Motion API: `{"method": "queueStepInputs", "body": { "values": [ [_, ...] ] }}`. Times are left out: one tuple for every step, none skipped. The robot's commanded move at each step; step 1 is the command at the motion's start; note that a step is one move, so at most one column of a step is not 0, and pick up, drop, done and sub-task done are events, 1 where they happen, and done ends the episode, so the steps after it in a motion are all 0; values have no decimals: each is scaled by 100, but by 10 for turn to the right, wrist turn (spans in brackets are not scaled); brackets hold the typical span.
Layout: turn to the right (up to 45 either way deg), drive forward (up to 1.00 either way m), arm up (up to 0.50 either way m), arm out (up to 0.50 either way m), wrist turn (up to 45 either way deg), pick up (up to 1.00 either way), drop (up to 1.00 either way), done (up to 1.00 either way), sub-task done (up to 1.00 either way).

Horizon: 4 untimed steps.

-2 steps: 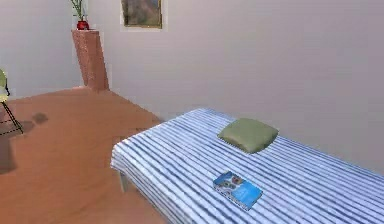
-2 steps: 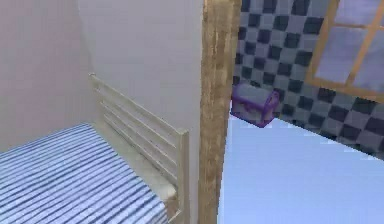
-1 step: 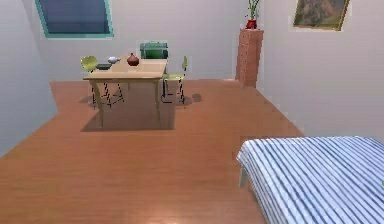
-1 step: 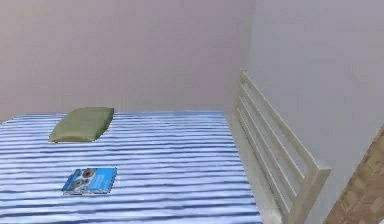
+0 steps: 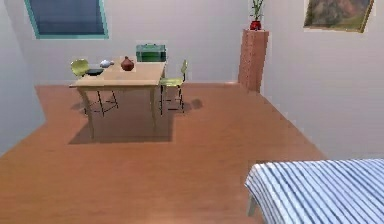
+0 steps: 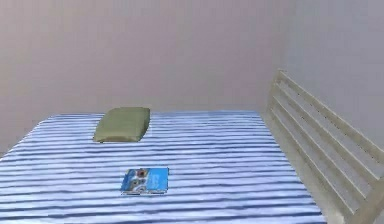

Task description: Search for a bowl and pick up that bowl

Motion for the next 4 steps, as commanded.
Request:
{"method": "queueStepInputs", "body": {
  "values": [
    [-30, 0, 0, 0, 0, 0, 0, 0, 0],
    [0, 10, 0, 0, 0, 0, 0, 0, 0],
    [-90, 0, 0, 0, 0, 0, 0, 0, 0],
    [0, 100, 0, 0, 0, 0, 0, 0, 0]
  ]
}}
